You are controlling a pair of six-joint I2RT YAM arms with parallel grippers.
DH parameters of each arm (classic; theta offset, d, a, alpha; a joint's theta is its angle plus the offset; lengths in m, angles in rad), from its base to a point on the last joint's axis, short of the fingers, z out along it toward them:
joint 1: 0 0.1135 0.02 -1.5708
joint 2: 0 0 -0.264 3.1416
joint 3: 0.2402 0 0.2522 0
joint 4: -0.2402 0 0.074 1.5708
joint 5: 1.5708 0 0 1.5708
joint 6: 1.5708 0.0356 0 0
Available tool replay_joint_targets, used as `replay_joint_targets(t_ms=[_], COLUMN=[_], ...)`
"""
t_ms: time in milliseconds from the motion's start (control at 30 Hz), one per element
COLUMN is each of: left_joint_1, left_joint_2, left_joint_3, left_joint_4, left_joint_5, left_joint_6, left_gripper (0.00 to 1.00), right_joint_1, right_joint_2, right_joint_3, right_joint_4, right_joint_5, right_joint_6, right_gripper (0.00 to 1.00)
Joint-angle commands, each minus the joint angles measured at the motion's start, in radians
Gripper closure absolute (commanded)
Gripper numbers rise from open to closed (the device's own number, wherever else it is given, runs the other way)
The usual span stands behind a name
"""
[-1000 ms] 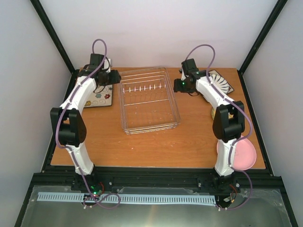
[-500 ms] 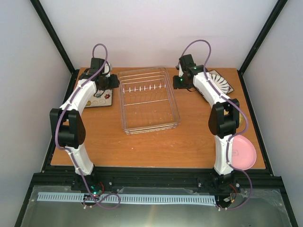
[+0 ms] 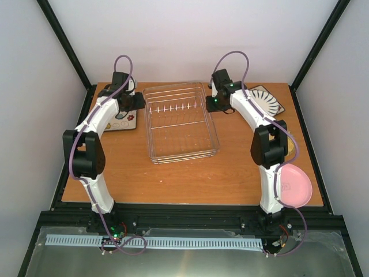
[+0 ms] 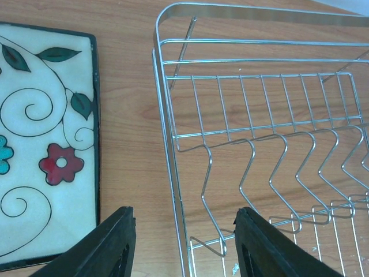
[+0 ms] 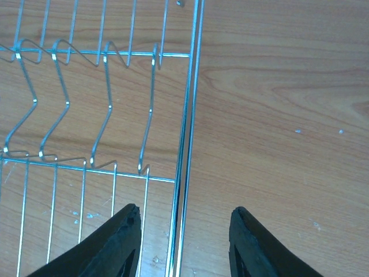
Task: Load the plates into the dish rack
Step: Adjust the dish rack at the center of the board.
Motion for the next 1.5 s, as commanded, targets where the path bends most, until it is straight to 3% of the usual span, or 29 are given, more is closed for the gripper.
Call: replay_joint_targets(t_ms=[0, 167, 500, 767, 1467], left_joint_1=[0.004, 0.004, 0.004, 0.004, 0.004], left_joint_2=[0.005, 0.000, -0.002, 0.001, -0.004], left_joint_3=[0.010, 0.009, -0.018, -0.028, -0.035], left_joint_4=[-0.005, -0.011, -0.010, -0.007, -0.006], left_joint_5=[-0.018, -0.028, -0.035, -0.035, -0.052], left_joint_6=[-0.009, -0.005, 0.001, 0.007, 0.002], left_gripper=[0.52, 0.52, 0.52, 0.52, 0.49], right_joint_1=[0.009, 0.009, 0.009, 0.009, -0.050], right_joint_2=[0.052, 0.081, 0.071, 0.081, 0.085], right_joint_3=[0.029, 0.055, 0.063, 0.077, 0.082], right_joint_4=[-0.002, -0.008, -0.017, -0.028, -0.040], right_joint_5=[0.009, 0.018, 0.028, 0.031, 0.078], right_joint_6=[-0.009, -0.012, -0.003, 0.008, 0.306], right_gripper=[0.59, 0.61, 0.73, 0.97, 0.97])
